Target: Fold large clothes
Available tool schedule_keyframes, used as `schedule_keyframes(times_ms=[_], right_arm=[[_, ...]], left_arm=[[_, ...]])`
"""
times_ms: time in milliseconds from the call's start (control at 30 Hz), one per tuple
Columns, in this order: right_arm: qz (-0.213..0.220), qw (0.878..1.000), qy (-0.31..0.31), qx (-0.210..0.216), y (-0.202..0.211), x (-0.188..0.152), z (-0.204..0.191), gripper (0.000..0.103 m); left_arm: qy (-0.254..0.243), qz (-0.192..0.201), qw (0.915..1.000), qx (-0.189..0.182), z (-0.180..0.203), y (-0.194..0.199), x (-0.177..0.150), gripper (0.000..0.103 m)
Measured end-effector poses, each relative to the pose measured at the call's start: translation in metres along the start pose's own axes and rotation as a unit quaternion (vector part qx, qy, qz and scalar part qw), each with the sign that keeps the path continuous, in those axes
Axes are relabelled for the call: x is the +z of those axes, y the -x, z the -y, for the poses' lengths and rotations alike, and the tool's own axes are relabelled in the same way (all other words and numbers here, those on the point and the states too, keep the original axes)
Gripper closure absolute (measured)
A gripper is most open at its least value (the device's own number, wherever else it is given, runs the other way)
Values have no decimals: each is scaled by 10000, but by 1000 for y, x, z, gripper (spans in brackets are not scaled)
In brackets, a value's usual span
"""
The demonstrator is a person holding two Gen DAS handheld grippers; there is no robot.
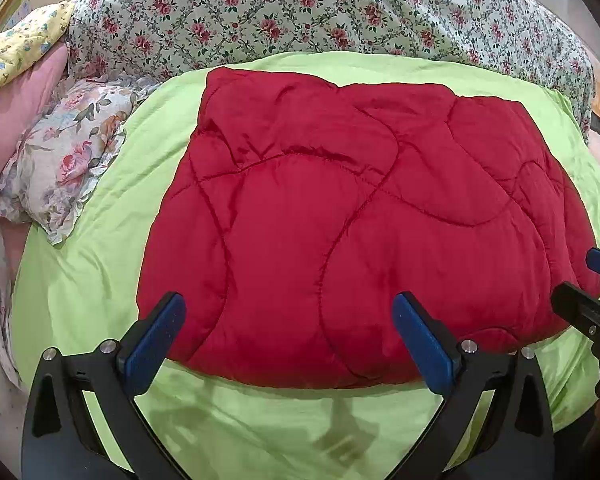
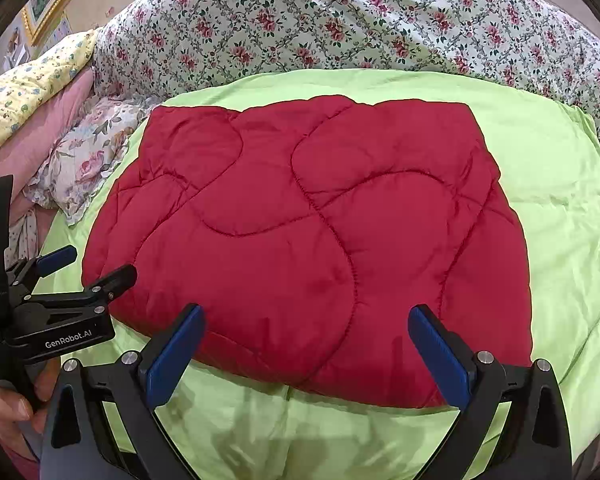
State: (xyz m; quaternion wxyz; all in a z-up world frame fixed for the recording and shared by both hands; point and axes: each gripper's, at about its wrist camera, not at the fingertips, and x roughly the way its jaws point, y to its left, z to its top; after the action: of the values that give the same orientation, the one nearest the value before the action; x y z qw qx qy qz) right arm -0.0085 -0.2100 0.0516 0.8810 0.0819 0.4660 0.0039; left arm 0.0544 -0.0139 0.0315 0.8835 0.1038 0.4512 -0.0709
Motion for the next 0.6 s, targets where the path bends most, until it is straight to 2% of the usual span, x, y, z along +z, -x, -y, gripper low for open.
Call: schedule_keyframes(times_ms=[600], right_arm=[[43, 10000, 2, 7, 6, 0, -1, 1]], left_arm=[[46, 33, 10000, 16, -2, 4, -2, 0]])
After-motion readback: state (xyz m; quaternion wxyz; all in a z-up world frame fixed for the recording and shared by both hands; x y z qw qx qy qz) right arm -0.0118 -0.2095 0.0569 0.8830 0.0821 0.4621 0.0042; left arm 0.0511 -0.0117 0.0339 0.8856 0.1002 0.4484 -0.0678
